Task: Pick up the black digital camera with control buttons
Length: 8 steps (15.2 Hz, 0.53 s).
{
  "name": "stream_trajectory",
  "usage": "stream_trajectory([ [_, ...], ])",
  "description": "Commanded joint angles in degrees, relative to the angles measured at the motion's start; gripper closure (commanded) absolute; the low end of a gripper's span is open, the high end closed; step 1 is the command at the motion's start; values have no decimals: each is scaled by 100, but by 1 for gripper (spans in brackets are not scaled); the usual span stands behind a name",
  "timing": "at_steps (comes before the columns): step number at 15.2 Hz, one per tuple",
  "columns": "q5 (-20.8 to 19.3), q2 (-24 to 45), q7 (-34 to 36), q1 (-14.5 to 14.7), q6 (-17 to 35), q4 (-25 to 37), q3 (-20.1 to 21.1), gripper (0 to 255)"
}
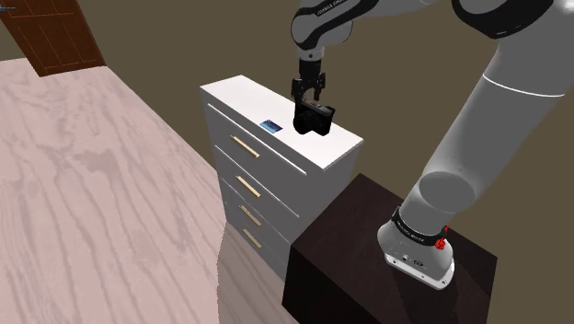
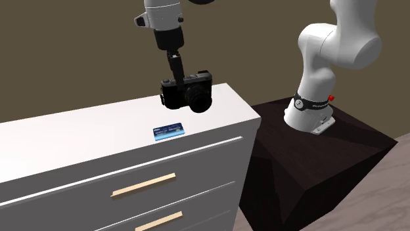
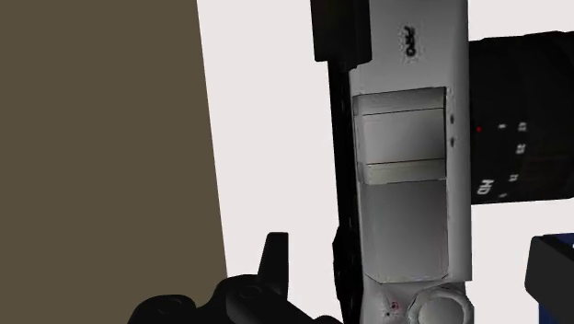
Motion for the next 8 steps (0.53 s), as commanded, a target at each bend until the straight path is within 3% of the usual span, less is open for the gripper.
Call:
stream_trajectory([
  [1, 12, 66, -17, -6, 148, -80, -5, 0],
  [5, 30, 155, -28, -9, 338, -182, -5, 0],
  [6, 31, 159, -30, -10, 339, -180, -6, 255],
  [8, 32, 164, -29, -9, 340, -175, -5, 255],
])
